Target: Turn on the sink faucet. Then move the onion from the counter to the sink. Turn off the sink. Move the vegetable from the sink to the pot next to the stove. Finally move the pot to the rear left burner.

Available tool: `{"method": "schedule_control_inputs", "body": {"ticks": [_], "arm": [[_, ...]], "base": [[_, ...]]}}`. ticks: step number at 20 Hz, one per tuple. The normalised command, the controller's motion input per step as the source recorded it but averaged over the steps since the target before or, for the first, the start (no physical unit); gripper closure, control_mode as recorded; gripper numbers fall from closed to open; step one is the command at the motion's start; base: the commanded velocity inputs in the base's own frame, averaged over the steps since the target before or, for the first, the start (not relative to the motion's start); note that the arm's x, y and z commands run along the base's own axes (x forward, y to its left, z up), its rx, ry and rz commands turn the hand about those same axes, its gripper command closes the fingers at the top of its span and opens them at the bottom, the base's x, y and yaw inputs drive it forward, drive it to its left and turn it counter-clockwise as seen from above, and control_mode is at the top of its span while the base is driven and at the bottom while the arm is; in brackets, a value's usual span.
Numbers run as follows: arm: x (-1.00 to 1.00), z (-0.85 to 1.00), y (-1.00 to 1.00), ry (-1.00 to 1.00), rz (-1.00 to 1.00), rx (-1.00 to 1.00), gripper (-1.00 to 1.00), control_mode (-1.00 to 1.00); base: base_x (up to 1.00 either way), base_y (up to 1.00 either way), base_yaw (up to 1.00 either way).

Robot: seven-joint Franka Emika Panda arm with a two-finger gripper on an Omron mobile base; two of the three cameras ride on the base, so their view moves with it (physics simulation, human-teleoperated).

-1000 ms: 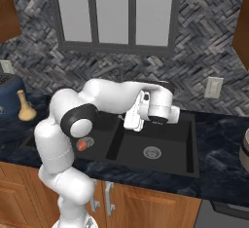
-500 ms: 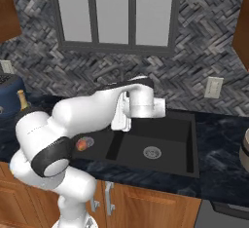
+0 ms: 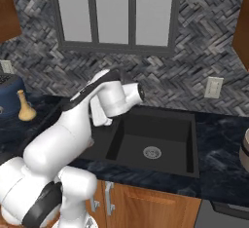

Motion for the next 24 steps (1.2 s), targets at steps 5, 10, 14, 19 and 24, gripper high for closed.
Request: {"method": "schedule_control_inputs", "body": {"ticks": [5,10,14,19,24], "arm": [[-0.08,0.05,0.53,-0.01,0.08,-0.20,-1.00,-1.00],[0.00,0.00,0.43,0.00,0.12,-0.20,-1.00,-1.00],[0.02,-0.04,0.30,0.00,0.09,-0.15,-1.00,-1.00],[0.10,-0.16,0.05,0.04,0.02,-0.08,-1.00,-1.00],[0.16,-0.21,0.04,0.00,0.05,-0.05,-1.00,-1.00]], "base": [[0.00,0.00,0.00],[0.00,0.00,0.00],[0.00,0.00,0.00],[0.00,0.00,0.00],[0.00,0.00,0.00]]}}
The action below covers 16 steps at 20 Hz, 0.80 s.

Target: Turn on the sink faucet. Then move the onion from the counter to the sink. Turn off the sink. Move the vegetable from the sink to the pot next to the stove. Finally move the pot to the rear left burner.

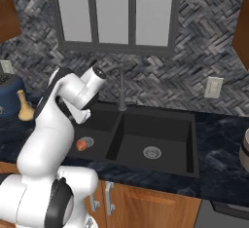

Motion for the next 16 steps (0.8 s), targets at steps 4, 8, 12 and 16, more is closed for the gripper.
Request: {"method": "schedule_control_inputs", "body": {"ticks": [4,8,12,16], "arm": [[0.03,-0.29,0.18,-0.03,0.09,-0.10,-1.00,-1.00],[0.01,-0.29,0.20,0.00,0.10,-0.12,-1.00,-1.00],[0.01,-0.27,0.19,0.00,0.09,-0.14,-1.00,-1.00],[0.06,-0.23,0.16,0.00,0.09,-0.17,-1.00,-1.00]], "base": [[0.00,0.00,0.00],[0.00,0.00,0.00],[0.00,0.00,0.00],[0.00,0.00,0.00]]}}
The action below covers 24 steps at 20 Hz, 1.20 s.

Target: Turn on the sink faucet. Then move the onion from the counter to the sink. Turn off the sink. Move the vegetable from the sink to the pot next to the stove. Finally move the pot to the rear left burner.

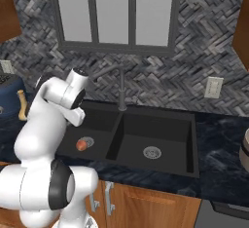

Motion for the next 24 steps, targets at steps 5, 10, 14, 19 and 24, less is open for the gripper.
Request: {"method": "schedule_control_inputs", "body": {"ticks": [5,10,14,19,24], "arm": [[0.12,-0.24,0.09,0.00,0.10,-0.17,-1.00,-1.00],[0.13,-0.25,0.05,0.00,0.12,-0.17,-1.00,-1.00],[0.03,-0.29,0.00,0.00,0.12,-0.16,-1.00,-1.00],[0.00,-0.37,0.00,0.00,0.12,-0.16,-1.00,-1.00],[0.00,-0.38,0.00,0.00,0.06,-0.11,-1.00,-1.00]], "base": [[0.00,0.00,0.00],[0.00,0.00,0.00],[0.00,0.00,0.00],[0.00,0.00,0.00],[0.00,0.00,0.00]]}}
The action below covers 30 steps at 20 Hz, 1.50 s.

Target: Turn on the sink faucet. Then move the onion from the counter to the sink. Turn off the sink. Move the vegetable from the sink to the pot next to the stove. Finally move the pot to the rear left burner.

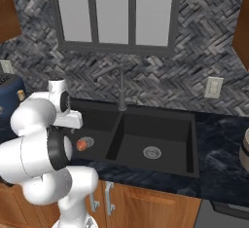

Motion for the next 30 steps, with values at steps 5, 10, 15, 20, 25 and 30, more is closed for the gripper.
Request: {"method": "schedule_control_inputs", "body": {"ticks": [5,10,15,20,25,30], "arm": [[0.05,-0.29,-0.03,-0.02,0.03,-0.01,-1.00,-1.00],[0.15,-0.25,0.00,0.00,0.02,0.00,-1.00,-1.00],[0.16,-0.31,0.00,0.00,0.00,0.00,-1.00,-1.00],[0.21,-0.37,0.00,0.00,0.00,-0.03,-1.00,-1.00],[0.27,-0.36,0.01,0.00,0.00,-0.04,-1.00,-1.00],[0.31,-0.25,0.07,0.00,0.00,-0.03,-1.00,-1.00]], "base": [[0.00,0.00,0.00],[0.00,0.00,0.00],[0.00,0.00,0.00],[0.00,0.00,0.00],[0.00,0.00,0.00],[0.00,0.00,0.00]]}}
